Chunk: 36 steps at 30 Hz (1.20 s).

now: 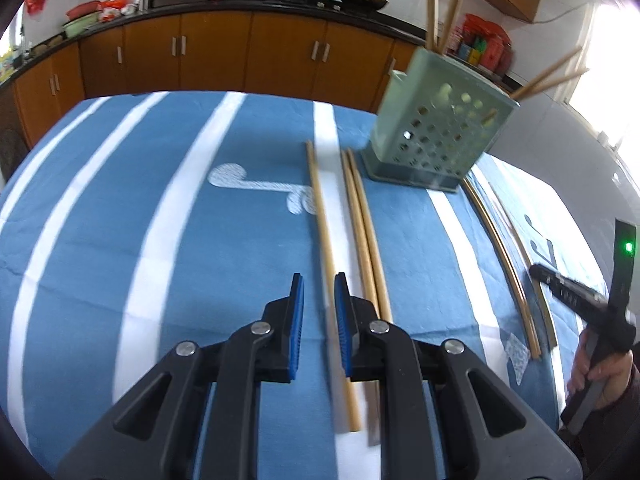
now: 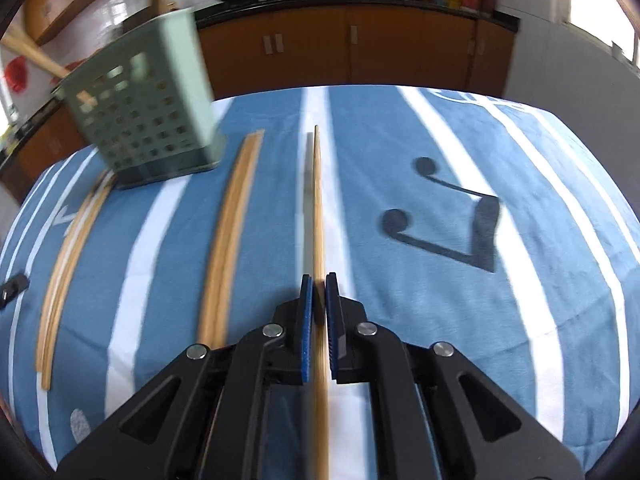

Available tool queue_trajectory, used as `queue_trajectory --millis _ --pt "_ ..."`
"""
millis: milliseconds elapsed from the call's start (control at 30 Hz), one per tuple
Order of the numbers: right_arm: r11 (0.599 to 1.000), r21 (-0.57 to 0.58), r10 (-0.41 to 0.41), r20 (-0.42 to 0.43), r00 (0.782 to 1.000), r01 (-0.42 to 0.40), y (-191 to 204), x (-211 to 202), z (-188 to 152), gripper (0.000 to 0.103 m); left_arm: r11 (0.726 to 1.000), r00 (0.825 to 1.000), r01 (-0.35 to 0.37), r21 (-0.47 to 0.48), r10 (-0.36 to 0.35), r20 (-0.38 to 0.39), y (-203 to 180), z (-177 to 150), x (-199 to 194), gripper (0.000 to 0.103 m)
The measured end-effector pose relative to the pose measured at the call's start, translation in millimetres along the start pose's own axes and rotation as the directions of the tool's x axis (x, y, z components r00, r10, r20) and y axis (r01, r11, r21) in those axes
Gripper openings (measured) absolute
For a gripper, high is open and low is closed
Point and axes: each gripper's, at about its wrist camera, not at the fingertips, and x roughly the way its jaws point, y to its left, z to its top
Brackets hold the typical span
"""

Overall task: Organize utensils
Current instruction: 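Return to the cloth and close the right gripper on a chopstick while the left grasps another, then hold the grasped chopsticks and begin lifting them off the cloth with both grippers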

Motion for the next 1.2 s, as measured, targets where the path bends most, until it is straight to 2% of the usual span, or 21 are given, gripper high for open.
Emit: queue_trajectory --millis 100,267,333,400,500,733,900,1000,1200 --pt "0.999 0.036 -0.010 -0.001 1.000 0.010 -12 1 2 0.007 1.000 1.000 0.020 0.015 -0.020 -0.018 -5 -2 5 0.016" --pt "1.000 -0.005 -0.029 0.013 0.999 0.029 -8 0 0 0.007 0.999 0.999 0.012 0.048 -0.010 -0.044 -16 -4 14 0.016" --pt "1.000 -0.001 -0.024 0.014 1.000 0.024 -8 0 -1 0.007 0.998 0.998 -0.023 0.067 0.027 -0.059 -20 -5 20 0.016" --pt "1.000 -0.001 -0.018 0.014 1.000 0.018 -9 0 -1 0.007 0.994 0.995 -0.065 0.083 0.071 -0.068 -22 -6 27 0.010" --pt "1.000 -0.011 -0.001 0.015 1.000 0.001 -9 1 -1 0.007 0.987 0.990 -0.130 0.099 0.135 -0.045 -22 -3 30 0.008" --pt "0.999 -0.024 0.045 0.019 0.999 -0.044 -7 5 5 0.007 0.979 0.978 -0.203 0.019 0.203 -0.038 19 19 36 0.008" --pt "0.998 -0.036 0.045 0.024 0.999 -0.044 -2 8 7 0.007 0.981 0.981 -0.195 0.004 0.195 -0.025 35 27 38 0.009" --pt "0.998 -0.022 0.058 0.023 0.998 -0.057 -5 8 6 0.008 0.979 0.980 -0.201 0.025 0.201 0.000 34 23 37 0.010" --pt "0.998 -0.025 0.054 0.022 0.998 -0.053 -5 8 6 0.008 0.985 0.985 -0.175 0.003 0.175 0.001 37 23 37 0.010"
